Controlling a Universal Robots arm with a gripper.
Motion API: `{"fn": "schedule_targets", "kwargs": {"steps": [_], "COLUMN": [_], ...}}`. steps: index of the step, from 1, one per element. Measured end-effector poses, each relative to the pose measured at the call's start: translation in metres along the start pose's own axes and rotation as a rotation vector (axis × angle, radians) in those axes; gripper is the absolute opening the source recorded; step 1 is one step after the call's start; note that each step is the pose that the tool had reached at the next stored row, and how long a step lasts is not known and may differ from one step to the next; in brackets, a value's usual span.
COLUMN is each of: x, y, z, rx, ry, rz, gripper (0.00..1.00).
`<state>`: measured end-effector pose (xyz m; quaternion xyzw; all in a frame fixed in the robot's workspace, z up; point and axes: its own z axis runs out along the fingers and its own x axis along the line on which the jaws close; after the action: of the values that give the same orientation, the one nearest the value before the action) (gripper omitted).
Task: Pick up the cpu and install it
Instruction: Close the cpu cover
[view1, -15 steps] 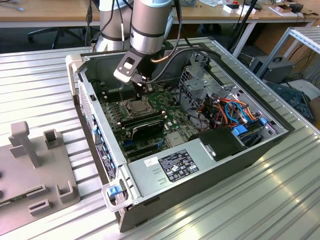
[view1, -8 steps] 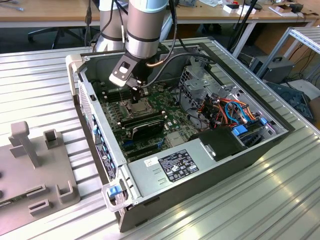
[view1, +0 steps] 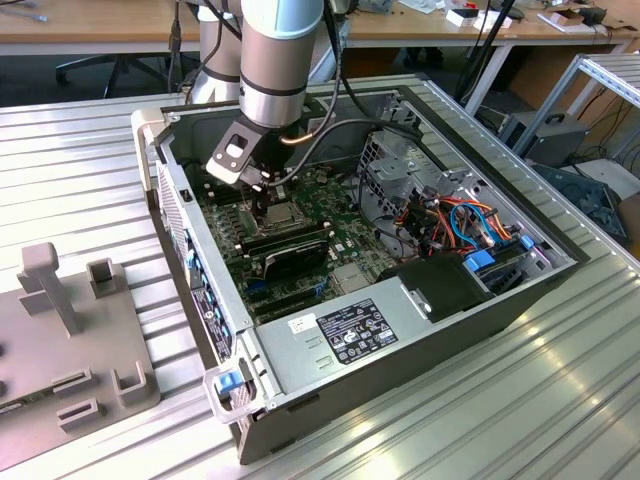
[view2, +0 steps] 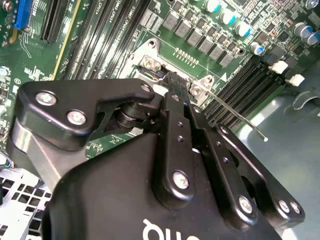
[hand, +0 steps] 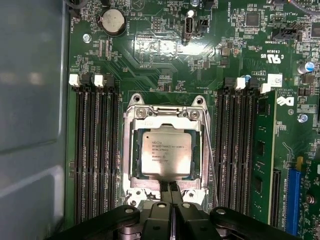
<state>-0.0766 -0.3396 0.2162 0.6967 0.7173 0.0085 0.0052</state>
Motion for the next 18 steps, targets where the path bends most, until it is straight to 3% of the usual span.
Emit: {"fn": "schedule_targets", "kwargs": {"steps": [18], "x": [-0.0001], "y": [-0.0003], "z": [0.0047], "rx": [0.0002], "ry": [-0.0003], "rz": [0.000], "gripper": [0.11]}}
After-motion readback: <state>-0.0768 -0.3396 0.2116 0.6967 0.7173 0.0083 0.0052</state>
